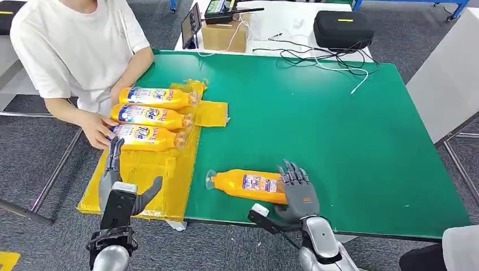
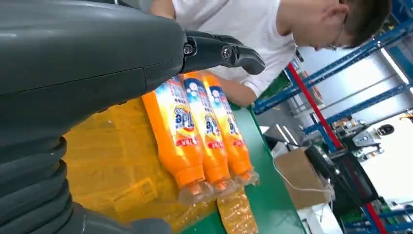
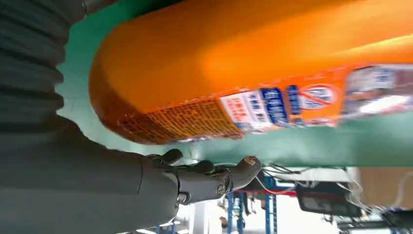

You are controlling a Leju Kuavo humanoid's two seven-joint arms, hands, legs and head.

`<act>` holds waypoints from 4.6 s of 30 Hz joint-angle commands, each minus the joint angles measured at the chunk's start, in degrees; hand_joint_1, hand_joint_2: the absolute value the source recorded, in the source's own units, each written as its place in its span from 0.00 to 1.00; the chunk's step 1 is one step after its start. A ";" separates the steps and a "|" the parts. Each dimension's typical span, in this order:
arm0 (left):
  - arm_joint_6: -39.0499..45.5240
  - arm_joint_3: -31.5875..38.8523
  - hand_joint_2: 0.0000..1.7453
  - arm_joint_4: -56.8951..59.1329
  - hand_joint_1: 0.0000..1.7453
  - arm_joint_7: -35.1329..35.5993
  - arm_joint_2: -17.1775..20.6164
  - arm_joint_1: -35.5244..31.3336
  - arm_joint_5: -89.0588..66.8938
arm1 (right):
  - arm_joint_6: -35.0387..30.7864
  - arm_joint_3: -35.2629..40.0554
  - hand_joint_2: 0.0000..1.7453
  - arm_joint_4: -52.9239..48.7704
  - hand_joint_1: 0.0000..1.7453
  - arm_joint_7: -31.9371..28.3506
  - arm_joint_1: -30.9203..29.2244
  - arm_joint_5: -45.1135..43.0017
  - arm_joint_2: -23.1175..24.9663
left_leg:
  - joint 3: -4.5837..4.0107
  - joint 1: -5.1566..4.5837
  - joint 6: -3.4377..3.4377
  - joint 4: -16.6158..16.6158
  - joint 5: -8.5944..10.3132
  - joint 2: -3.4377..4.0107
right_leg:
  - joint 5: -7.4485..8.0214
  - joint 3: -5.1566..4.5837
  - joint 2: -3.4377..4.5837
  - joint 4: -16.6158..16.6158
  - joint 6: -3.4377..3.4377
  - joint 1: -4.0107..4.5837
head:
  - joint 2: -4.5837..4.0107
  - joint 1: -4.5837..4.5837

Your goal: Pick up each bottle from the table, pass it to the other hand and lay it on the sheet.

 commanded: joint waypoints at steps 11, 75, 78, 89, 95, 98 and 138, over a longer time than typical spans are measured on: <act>-3.47 0.94 1.00 -0.20 0.00 2.02 -1.35 -0.10 0.84 | 5.59 -1.30 1.00 3.87 0.00 1.68 -1.85 -0.72 -0.76 | 0.08 0.02 -0.04 -0.01 -0.01 0.00 | -0.01 0.09 -0.02 -0.04 -0.06 0.03 | 0.00 0.00; -27.36 -23.98 1.00 25.58 0.00 -13.76 -7.40 -14.13 56.56 | 10.90 6.62 1.00 0.24 1.00 -32.01 0.17 -46.42 3.26 | 0.36 0.00 0.00 -0.03 -0.14 0.09 | 0.02 0.35 0.02 -0.13 0.02 0.01 | 0.00 -0.02; -27.18 -22.86 1.00 26.56 0.00 -13.33 -7.83 -15.80 58.39 | 11.23 7.87 1.00 0.82 1.00 -31.97 -0.30 -46.38 4.23 | 0.22 0.02 0.01 0.01 -0.11 0.07 | 0.05 0.23 0.05 -0.12 0.01 0.03 | 0.00 0.00; -29.30 -22.10 1.00 23.64 0.00 -14.63 -7.41 -15.82 60.96 | 11.51 11.53 1.00 2.32 1.00 -36.69 -1.15 -47.33 4.91 | 0.32 0.03 -0.02 -0.02 -0.17 0.17 | 0.00 0.30 0.09 -0.13 -0.03 0.05 | 0.00 -0.04; -28.37 -21.12 1.00 22.35 0.00 -14.41 -7.03 -15.81 61.70 | 12.10 13.28 1.00 3.06 1.00 -36.14 -2.50 -47.15 4.92 | 0.15 -0.01 0.02 0.01 -0.12 0.21 | 0.05 0.12 0.15 -0.07 0.02 0.00 | 0.00 -0.02; -28.31 -21.60 1.00 22.52 0.00 -14.94 -6.78 -15.79 60.83 | 12.53 13.88 1.00 3.89 1.00 -36.08 -3.26 -47.27 4.77 | 0.18 -0.01 0.01 -0.01 -0.12 0.17 | 0.04 0.16 0.11 -0.09 0.01 0.00 | 0.02 -0.02; 2.92 -9.83 1.00 12.25 1.00 -16.69 1.52 -5.79 13.74 | -6.74 -8.06 0.00 -22.87 0.00 -37.44 10.44 -58.38 8.38 | 0.17 -0.02 -0.03 -0.04 -0.16 0.17 | -0.03 0.14 0.13 -0.05 -0.05 -0.01 | 0.02 -0.02</act>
